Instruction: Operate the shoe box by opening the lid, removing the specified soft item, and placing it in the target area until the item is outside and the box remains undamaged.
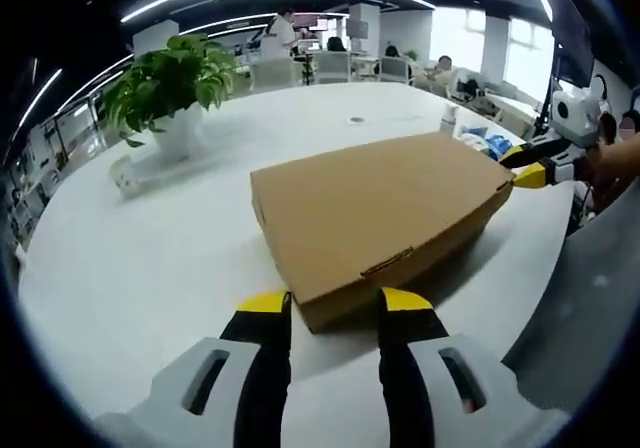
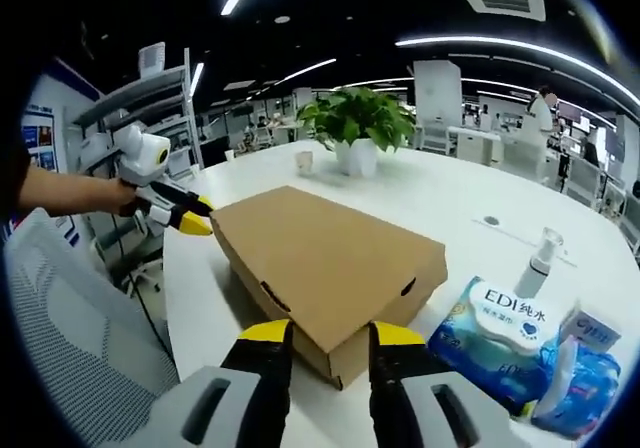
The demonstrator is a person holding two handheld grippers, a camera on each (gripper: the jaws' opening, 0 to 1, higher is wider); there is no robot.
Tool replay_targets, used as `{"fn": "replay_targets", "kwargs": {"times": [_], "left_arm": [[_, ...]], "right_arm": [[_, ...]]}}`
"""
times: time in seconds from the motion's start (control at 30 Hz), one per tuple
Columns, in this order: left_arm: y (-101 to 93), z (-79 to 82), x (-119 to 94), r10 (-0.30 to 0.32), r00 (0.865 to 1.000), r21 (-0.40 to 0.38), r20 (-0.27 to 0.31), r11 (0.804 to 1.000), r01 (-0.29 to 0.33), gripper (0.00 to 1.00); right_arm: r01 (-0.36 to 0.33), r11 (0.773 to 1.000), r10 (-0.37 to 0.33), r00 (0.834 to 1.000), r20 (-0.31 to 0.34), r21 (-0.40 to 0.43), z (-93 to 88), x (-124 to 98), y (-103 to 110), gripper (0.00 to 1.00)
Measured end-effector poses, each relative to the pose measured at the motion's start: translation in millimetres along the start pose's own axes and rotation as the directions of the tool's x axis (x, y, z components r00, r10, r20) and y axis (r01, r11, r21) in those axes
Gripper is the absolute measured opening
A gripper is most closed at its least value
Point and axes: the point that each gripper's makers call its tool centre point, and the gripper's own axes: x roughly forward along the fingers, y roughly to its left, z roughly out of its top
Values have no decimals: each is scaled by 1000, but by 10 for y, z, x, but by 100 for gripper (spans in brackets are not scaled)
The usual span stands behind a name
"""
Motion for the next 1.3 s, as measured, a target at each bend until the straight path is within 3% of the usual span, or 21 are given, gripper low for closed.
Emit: {"fn": "replay_targets", "kwargs": {"times": [0.67, 1.07, 1.3], "left_arm": [[23, -63, 70, 25, 1000, -9, -12, 1000, -26, 28], [133, 65, 223, 30, 999, -12, -20, 999, -30, 29], [208, 199, 373, 29, 999, -20, -23, 999, -30, 29]], "right_arm": [[31, 999, -31, 999, -26, -16, -134, 62, -5, 25], [41, 999, -41, 999, -35, -8, -47, 169, -115, 25], [57, 998, -58, 997, -47, -4, 53, 301, -299, 26]]}}
